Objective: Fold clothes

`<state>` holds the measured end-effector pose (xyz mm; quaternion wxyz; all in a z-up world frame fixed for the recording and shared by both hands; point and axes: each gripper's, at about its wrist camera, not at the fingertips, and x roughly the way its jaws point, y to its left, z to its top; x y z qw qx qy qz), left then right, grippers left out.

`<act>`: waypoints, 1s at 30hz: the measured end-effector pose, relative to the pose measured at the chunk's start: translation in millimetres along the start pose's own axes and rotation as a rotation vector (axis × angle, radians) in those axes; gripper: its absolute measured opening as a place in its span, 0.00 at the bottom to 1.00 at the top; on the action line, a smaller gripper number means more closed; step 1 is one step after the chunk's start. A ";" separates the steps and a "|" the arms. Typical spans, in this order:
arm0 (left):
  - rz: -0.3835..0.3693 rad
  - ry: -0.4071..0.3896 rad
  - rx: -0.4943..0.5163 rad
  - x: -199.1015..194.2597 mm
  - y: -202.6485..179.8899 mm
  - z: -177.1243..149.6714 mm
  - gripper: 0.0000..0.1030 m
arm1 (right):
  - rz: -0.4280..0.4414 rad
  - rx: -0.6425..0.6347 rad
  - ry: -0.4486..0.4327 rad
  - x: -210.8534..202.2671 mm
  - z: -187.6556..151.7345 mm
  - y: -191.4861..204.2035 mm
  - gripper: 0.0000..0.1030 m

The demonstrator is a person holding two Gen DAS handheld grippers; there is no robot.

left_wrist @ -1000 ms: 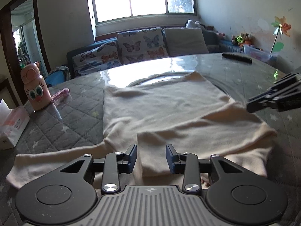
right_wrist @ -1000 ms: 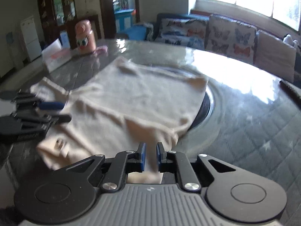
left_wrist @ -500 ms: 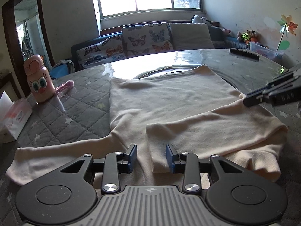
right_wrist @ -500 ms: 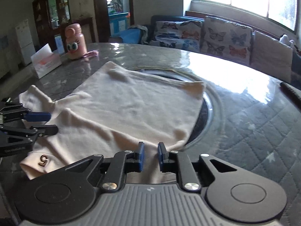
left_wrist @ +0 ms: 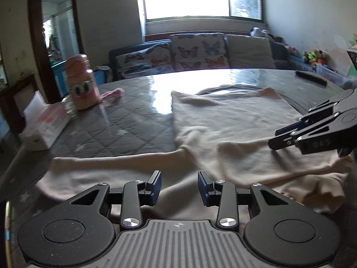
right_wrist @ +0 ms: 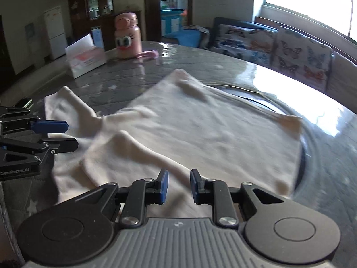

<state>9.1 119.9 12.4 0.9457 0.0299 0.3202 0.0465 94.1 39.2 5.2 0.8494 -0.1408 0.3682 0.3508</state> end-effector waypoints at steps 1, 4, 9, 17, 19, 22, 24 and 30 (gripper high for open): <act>0.015 0.001 -0.012 -0.8 6.1 -0.6 0.39 | 0.006 -0.007 -0.001 4.9 3.3 5.4 0.20; 0.059 0.005 -0.055 -2.5 24.4 -2.4 0.41 | 0.023 -0.025 -0.005 17.0 12.8 21.0 0.20; 0.129 0.013 -0.133 -2.9 56.3 -5.0 0.42 | 0.044 -0.062 -0.019 28.8 22.3 42.6 0.20; 0.250 0.028 -0.213 0.5 95.7 -7.9 0.44 | 0.105 -0.102 -0.024 6.9 19.9 53.2 0.21; 0.279 0.039 -0.236 3.2 103.1 -10.0 0.45 | 0.116 -0.126 -0.013 1.0 13.9 57.5 0.21; 0.326 0.059 -0.275 7.8 113.1 -13.2 0.48 | 0.142 -0.162 0.015 -0.1 2.4 67.8 0.21; 0.351 0.068 -0.294 9.6 119.2 -15.0 0.48 | 0.140 -0.185 0.020 0.4 -3.5 73.5 0.23; 0.387 0.083 -0.344 17.2 136.2 -15.2 0.48 | 0.140 -0.183 -0.005 -8.0 -4.2 72.7 0.27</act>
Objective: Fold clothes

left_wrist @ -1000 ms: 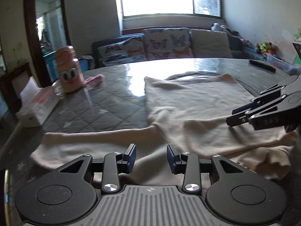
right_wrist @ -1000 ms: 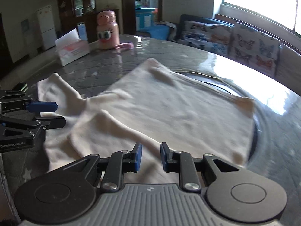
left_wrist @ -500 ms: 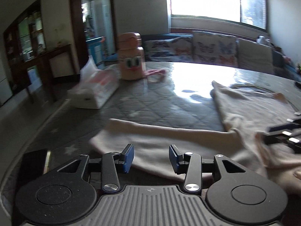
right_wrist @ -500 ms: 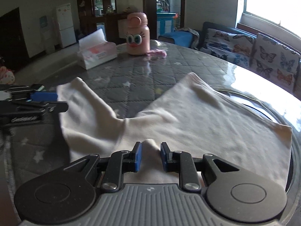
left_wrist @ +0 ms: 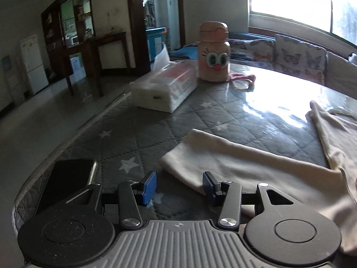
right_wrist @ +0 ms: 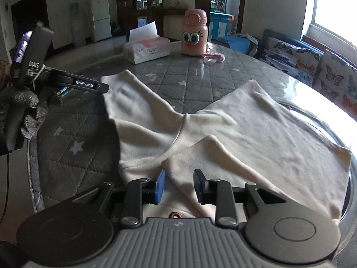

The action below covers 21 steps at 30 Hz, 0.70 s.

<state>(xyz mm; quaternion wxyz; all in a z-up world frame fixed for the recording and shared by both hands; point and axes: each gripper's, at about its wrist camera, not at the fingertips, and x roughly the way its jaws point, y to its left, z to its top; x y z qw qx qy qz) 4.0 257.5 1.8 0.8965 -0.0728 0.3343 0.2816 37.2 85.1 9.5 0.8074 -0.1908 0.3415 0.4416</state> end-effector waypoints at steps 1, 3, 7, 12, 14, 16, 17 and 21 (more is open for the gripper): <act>0.001 0.002 -0.011 2.8 1.6 1.7 0.48 | -0.003 0.006 -0.002 -1.1 -0.3 -1.2 0.27; 0.002 0.006 -0.034 7.7 4.8 5.3 0.46 | -0.009 0.023 -0.001 -2.1 -2.2 -3.7 0.27; -0.006 0.013 -0.060 16.3 8.8 10.5 0.40 | -0.008 0.043 0.004 -4.6 -7.1 -5.8 0.28; -0.015 -0.001 -0.054 17.0 5.9 14.4 0.09 | -0.018 0.070 -0.010 -13.3 -10.6 -9.9 0.28; -0.027 -0.009 -0.058 14.4 4.0 20.1 0.06 | -0.023 0.083 -0.018 -17.3 -11.7 -12.5 0.28; -0.043 -0.038 -0.050 6.5 -1.3 28.5 0.06 | -0.025 0.105 -0.026 -23.2 -14.2 -16.7 0.28; -0.055 -0.059 -0.044 0.9 -5.4 33.4 0.05 | -0.026 0.114 -0.028 -25.6 -15.9 -18.3 0.28; -0.132 -0.146 -0.005 -29.2 -31.6 55.6 0.05 | -0.040 0.141 -0.034 -33.7 -23.3 -23.6 0.28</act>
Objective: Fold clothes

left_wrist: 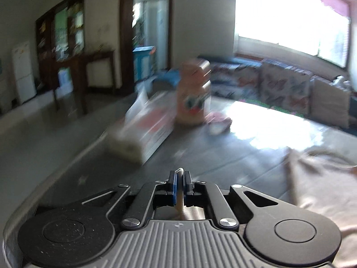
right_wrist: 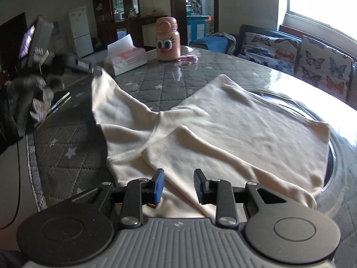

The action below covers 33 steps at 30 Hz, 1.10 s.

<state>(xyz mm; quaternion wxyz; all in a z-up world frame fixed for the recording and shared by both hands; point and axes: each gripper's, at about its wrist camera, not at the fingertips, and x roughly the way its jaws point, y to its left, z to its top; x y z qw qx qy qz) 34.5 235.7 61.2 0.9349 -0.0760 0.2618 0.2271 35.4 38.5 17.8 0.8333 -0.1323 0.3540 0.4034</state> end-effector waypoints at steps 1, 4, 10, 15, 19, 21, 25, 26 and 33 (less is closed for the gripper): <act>-0.029 -0.020 0.011 -6.9 -9.8 6.4 0.05 | -0.004 0.010 -0.002 -2.1 -1.8 -2.3 0.28; -0.130 -0.075 0.052 -28.8 -42.8 22.0 0.05 | -0.016 0.039 -0.010 -8.6 -7.3 -9.5 0.28; -0.338 -0.132 0.140 -68.6 -116.7 30.8 0.05 | -0.055 0.118 -0.046 -28.6 -20.2 -32.5 0.28; -0.493 -0.121 0.224 -90.3 -173.4 11.8 0.05 | -0.084 0.168 -0.070 -43.4 -32.4 -49.9 0.28; -0.587 -0.078 0.314 -92.5 -211.8 -12.8 0.06 | -0.097 0.206 -0.075 -50.4 -41.2 -61.5 0.28; -0.623 -0.038 0.359 -90.1 -227.5 -28.2 0.06 | -0.102 0.225 -0.075 -52.9 -45.6 -66.0 0.29; -0.661 0.029 0.416 -83.4 -242.8 -53.6 0.09 | -0.114 0.244 -0.075 -58.3 -53.2 -70.1 0.40; -0.667 0.043 0.423 -82.5 -243.6 -58.0 0.09 | -0.116 0.248 -0.074 -59.5 -54.2 -70.8 0.40; -0.657 0.038 0.416 -80.2 -211.9 -57.2 0.40 | -0.137 0.278 -0.068 -69.6 -57.6 -78.2 0.45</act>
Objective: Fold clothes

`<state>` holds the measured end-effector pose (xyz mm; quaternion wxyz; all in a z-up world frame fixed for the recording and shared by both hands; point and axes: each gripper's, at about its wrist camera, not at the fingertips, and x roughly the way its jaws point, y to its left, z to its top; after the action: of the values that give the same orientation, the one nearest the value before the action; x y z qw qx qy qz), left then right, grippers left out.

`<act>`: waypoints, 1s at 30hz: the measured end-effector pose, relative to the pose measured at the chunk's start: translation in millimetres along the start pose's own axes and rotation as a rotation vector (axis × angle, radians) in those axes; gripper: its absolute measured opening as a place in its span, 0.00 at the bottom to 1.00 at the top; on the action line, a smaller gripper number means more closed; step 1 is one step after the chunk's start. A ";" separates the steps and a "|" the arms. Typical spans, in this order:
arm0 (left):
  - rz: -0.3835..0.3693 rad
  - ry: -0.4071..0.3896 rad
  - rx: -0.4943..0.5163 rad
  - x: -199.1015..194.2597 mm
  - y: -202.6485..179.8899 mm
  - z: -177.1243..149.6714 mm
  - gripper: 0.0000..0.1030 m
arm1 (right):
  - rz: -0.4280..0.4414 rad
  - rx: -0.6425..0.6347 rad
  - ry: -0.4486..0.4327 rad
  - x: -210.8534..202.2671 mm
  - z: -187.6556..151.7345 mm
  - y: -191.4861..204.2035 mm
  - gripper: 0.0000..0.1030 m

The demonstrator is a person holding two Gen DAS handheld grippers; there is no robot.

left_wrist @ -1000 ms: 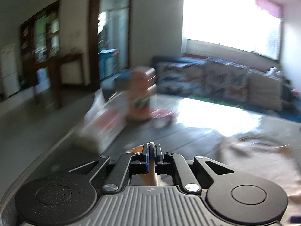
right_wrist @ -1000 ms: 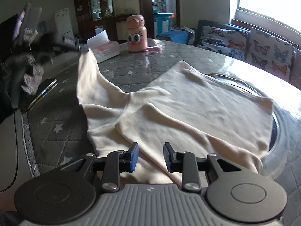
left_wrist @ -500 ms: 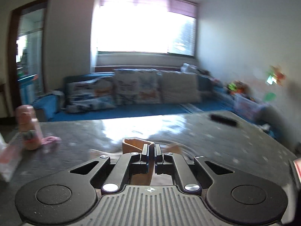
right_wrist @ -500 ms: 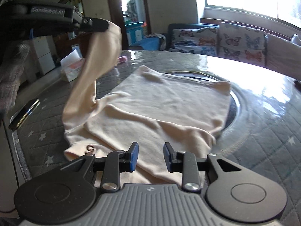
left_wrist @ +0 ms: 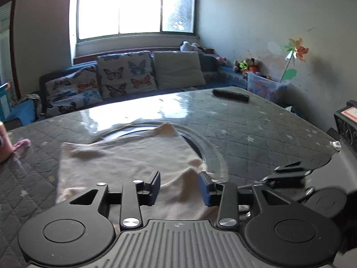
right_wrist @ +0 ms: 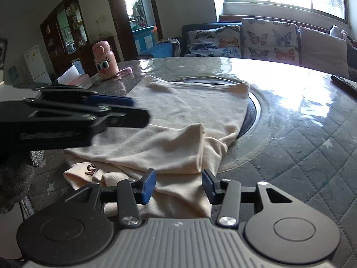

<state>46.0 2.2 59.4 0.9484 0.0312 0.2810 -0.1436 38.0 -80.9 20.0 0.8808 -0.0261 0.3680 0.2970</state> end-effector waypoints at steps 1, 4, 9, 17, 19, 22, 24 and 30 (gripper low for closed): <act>0.012 0.001 -0.006 -4.2 5.3 -2.5 0.40 | -0.004 0.001 -0.002 -1.7 0.7 -0.7 0.45; 0.077 0.014 -0.015 -11.1 25.2 -15.1 0.39 | -0.007 0.005 -0.014 -4.9 5.2 -2.4 0.45; 0.164 0.067 -0.005 -21.6 57.9 -42.1 0.39 | -0.015 0.010 -0.012 7.8 14.4 -4.3 0.43; 0.201 0.124 0.082 -34.3 72.8 -77.8 0.40 | -0.052 -0.032 0.047 31.0 13.1 0.2 0.23; 0.196 0.134 0.110 -33.9 71.3 -83.8 0.40 | -0.061 -0.034 0.046 29.8 13.2 -0.2 0.16; 0.198 0.136 0.154 -33.2 66.4 -88.7 0.40 | -0.067 -0.035 0.042 26.1 14.4 -0.9 0.10; 0.198 0.135 0.171 -31.4 65.2 -90.2 0.39 | -0.068 -0.043 0.038 22.7 15.4 1.2 0.09; 0.190 0.129 0.156 -34.6 70.8 -91.4 0.06 | -0.060 -0.065 0.014 8.5 22.4 10.9 0.08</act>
<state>-9.1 91.6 -0.2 0.9324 0.1403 0.3253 -0.0722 51.0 -61.7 32.6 0.8854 -0.0677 0.3635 0.2817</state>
